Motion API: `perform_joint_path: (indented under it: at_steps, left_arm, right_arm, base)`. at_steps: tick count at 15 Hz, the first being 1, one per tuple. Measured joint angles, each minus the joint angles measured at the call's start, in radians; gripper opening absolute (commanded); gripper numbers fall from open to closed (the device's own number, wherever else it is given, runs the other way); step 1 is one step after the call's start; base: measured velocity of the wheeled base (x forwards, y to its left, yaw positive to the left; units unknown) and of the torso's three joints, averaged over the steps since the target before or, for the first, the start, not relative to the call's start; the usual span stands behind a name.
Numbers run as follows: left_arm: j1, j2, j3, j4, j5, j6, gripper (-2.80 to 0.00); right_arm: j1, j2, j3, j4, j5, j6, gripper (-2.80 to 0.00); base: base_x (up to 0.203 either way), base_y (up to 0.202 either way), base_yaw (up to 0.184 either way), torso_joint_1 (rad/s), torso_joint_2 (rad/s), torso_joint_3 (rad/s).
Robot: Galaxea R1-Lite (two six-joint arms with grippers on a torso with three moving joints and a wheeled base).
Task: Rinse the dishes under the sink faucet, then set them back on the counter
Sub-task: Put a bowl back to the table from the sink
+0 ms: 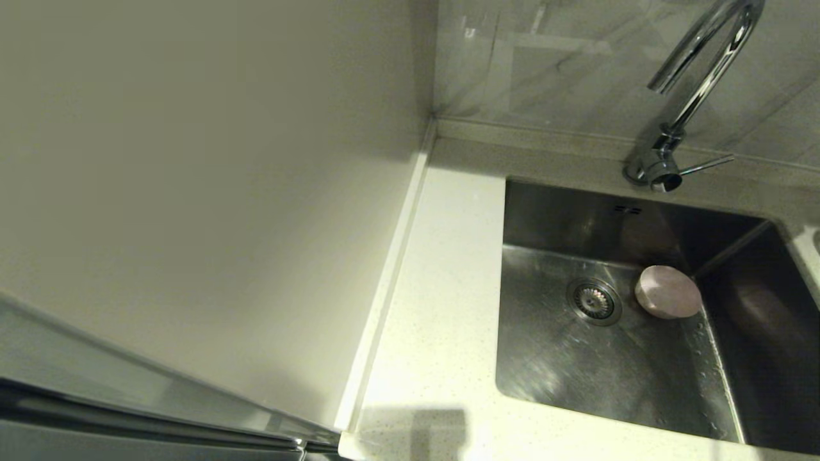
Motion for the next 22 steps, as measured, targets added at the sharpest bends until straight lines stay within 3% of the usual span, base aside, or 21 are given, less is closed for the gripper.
perform_joint_path:
  at_steps: [2,4,5,7,9,11,16,18,20,22]
  left_arm:
    - [0.000,0.000,0.000,0.000,0.000,0.000,-2.80]
    - [0.000,0.000,0.000,0.000,0.000,0.000,-2.80]
    - [0.000,0.000,0.000,0.000,0.001,0.000,-2.80]
    - [0.000,0.000,0.000,0.000,0.000,0.000,-2.80]
    - [0.000,0.000,0.000,0.000,0.000,0.000,-2.80]
    - [0.000,0.000,0.000,0.000,0.001,0.000,-2.80]
    - [0.000,0.000,0.000,0.000,0.001,0.000,-2.80]
    - [0.000,0.000,0.000,0.000,0.000,0.000,-2.80]
    - [0.000,0.000,0.000,0.000,0.000,0.000,-2.80]
    - [0.000,0.000,0.000,0.000,0.000,0.000,-2.80]
  right_arm:
    - [-0.012,-0.012,0.138,-0.203,0.148,-0.135,-2.80]
    - [-0.027,-0.022,0.227,-0.346,0.206,-0.190,-2.80]
    - [-0.038,-0.025,0.228,-0.346,0.180,-0.188,-2.80]
    - [-0.083,-0.031,0.181,-0.207,0.061,-0.116,-2.80]
    - [-0.135,-0.041,0.114,0.072,-0.018,0.044,-2.80]
    - [-0.184,-0.054,0.018,0.407,-0.011,0.256,-2.80]
    - [-0.245,-0.038,-0.343,1.349,0.304,0.949,-2.80]
    - [-0.264,0.014,-0.418,1.612,0.358,1.179,-2.80]
    - [-0.313,0.072,-0.445,1.732,0.362,1.289,-2.80]
    - [-0.371,0.125,-0.451,1.743,0.360,1.282,-2.80]
  base:
    - [0.000,0.000,0.000,0.000,0.00,0.000]
    - [0.000,0.000,0.000,0.000,0.00,0.000]
    - [0.000,0.000,0.000,0.000,0.00,0.000]
    - [0.000,0.000,0.000,0.000,0.00,0.000]
    - [0.000,0.000,0.000,0.000,0.00,0.000]
    - [0.000,0.000,0.000,0.000,0.00,0.000]
    - [0.000,0.000,0.000,0.000,0.00,0.000]
    - [0.000,0.000,0.000,0.000,0.00,0.000]
    - [0.000,0.000,0.000,0.000,0.00,0.000]
    - [0.000,0.000,0.000,0.000,0.00,0.000]
